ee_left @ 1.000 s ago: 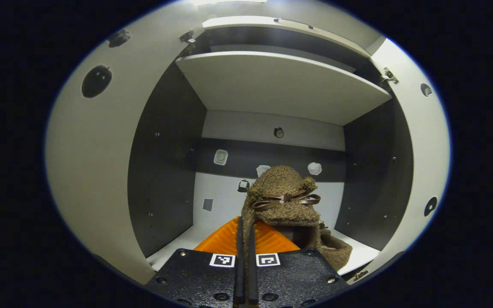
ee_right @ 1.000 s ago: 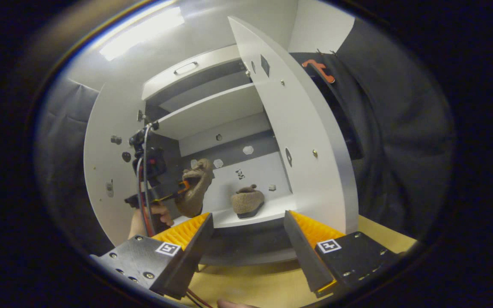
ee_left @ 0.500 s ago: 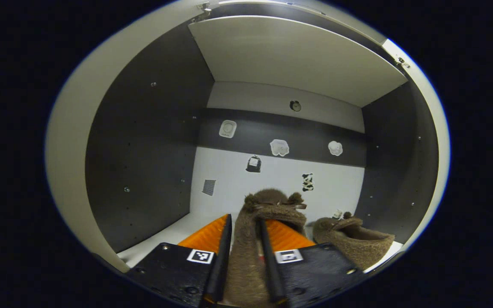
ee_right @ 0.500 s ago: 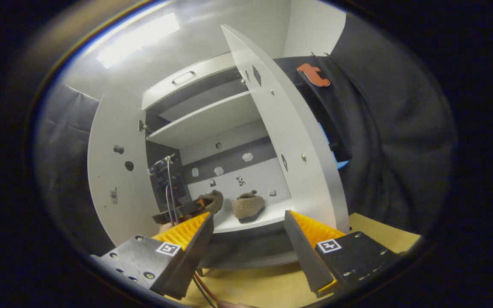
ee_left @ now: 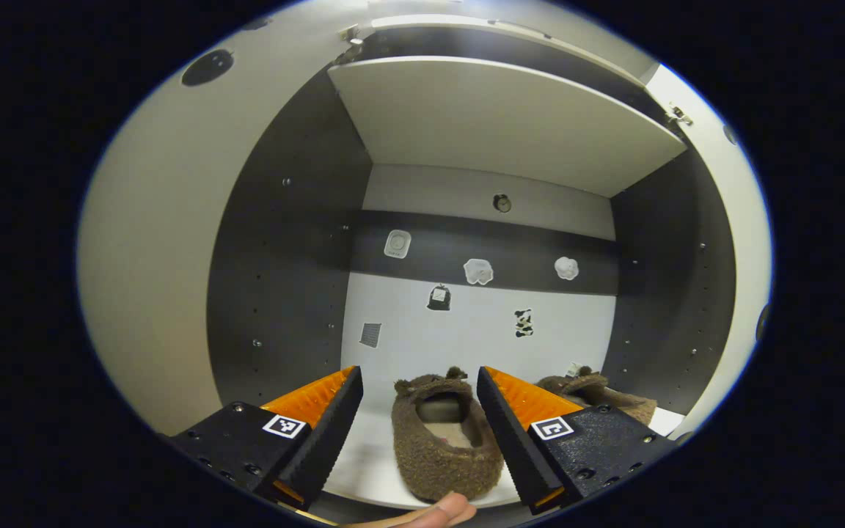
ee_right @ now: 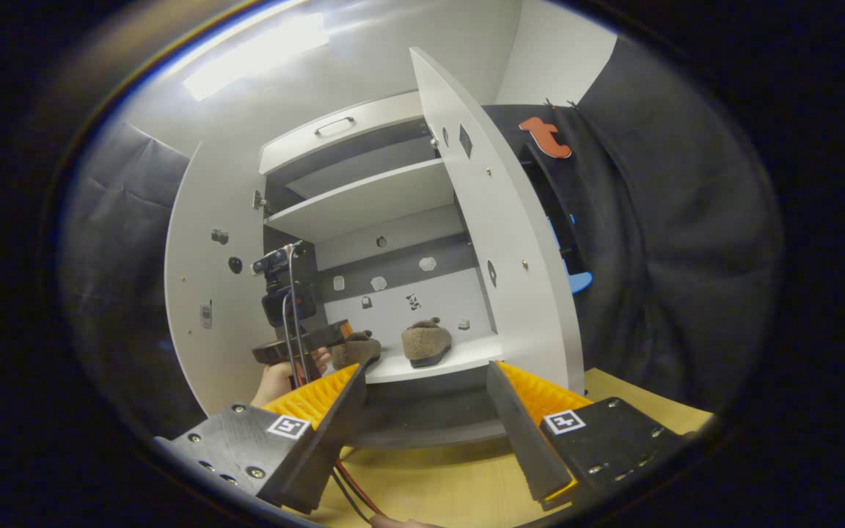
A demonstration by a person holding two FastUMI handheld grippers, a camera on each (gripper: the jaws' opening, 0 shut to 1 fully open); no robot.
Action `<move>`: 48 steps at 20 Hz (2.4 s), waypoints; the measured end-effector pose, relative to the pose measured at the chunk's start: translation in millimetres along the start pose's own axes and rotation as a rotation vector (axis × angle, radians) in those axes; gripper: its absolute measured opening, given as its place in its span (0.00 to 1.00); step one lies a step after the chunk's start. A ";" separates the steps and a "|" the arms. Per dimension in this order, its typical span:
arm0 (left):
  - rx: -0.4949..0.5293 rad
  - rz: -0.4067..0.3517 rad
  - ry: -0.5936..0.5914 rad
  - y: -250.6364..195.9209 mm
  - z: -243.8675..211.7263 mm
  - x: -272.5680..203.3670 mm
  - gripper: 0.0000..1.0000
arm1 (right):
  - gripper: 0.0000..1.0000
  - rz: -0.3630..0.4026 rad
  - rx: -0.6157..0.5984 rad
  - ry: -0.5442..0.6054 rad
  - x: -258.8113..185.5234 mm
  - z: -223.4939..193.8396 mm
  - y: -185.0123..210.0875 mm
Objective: Grab one shoe with the right hand and put it into the shoe cabinet, grab the other shoe with the left hand and put it into the shoe cabinet; then close the right door with the right hand and the left door with the left hand.
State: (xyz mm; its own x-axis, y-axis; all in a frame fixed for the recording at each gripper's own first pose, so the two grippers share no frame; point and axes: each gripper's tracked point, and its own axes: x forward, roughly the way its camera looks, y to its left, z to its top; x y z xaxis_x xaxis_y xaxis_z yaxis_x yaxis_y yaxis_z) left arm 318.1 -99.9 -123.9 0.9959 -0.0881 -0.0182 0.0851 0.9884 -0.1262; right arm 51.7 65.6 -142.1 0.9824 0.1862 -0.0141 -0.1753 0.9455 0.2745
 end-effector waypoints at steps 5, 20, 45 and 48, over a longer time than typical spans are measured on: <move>0.017 -0.053 -0.007 -6.0 9.2 -75.5 0.96 | 1.00 -0.038 -0.033 -0.005 -28.5 -4.9 -3.4; 0.033 -0.102 -0.034 35.2 63.5 -332.2 0.96 | 1.00 -0.076 -0.227 0.031 -84.6 45.2 -49.2; -0.004 -0.231 0.032 38.2 27.8 -418.4 0.96 | 1.00 -0.043 -0.227 0.105 71.4 136.5 -211.3; 0.001 -0.231 0.046 46.0 21.0 -417.4 0.96 | 0.96 0.004 -0.301 0.115 78.1 126.1 -178.4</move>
State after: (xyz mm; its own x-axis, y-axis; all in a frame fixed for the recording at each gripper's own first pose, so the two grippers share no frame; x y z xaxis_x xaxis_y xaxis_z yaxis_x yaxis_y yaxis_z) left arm -93.2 -15.1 -101.2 0.9475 -0.3180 -0.0346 0.3112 0.9413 -0.1308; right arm 167.9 -122.2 -70.9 0.9709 0.2030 -0.1273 -0.2073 0.9780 -0.0218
